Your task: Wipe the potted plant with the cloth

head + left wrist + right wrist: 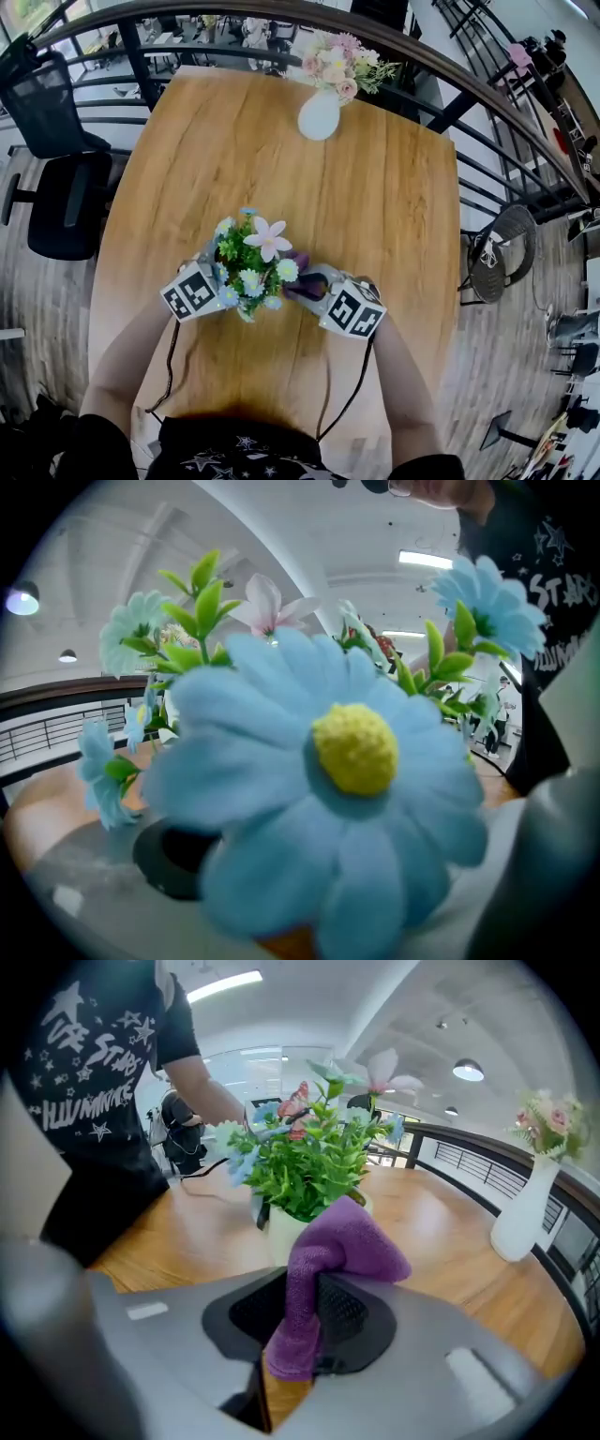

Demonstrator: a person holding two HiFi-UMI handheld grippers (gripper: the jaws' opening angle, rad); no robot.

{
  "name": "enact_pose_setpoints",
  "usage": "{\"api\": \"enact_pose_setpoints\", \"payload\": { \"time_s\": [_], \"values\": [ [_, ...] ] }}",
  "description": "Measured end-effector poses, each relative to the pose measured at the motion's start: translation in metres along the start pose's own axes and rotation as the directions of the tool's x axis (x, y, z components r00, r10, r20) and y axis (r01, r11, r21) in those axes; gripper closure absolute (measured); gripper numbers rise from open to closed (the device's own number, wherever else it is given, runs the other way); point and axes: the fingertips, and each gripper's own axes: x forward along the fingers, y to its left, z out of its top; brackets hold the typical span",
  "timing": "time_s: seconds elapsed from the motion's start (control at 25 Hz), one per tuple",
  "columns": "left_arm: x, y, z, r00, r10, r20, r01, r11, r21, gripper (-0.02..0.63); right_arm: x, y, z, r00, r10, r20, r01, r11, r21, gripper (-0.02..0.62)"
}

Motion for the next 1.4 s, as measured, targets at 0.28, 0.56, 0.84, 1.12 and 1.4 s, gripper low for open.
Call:
{"api": "enact_pose_setpoints", "payload": {
  "time_s": [0.28, 0.56, 0.84, 1.12, 1.4],
  "values": [
    [0.002, 0.008, 0.001, 0.998, 0.061, 0.003, -0.061, 0.998, -0.033, 0.020, 0.003, 0.039, 0.003, 1.000, -0.004, 0.020, 0.003, 0.998, 0.058, 0.516],
    [0.003, 0.011, 0.000, 0.996, 0.090, -0.010, -0.091, 0.995, -0.052, 0.020, 0.007, 0.060, 0.008, 0.998, -0.047, 0.052, 0.039, 0.990, 0.133, 0.515],
    [0.009, 0.021, 0.004, 0.990, 0.143, -0.002, -0.142, 0.988, -0.067, 0.020, -0.012, 0.056, 0.000, 0.984, -0.156, 0.089, 0.127, 0.954, 0.270, 0.515],
    [0.019, 0.043, 0.012, 0.957, 0.291, 0.014, -0.286, 0.949, -0.134, 0.020, -0.031, 0.057, -0.017, 0.975, -0.203, 0.094, 0.163, 0.932, 0.323, 0.515],
    [0.025, 0.055, 0.014, 0.899, 0.437, -0.002, -0.428, 0.881, -0.202, 0.020, -0.041, 0.053, -0.022, 0.952, -0.283, 0.116, 0.214, 0.886, 0.411, 0.515]
  ]
}}
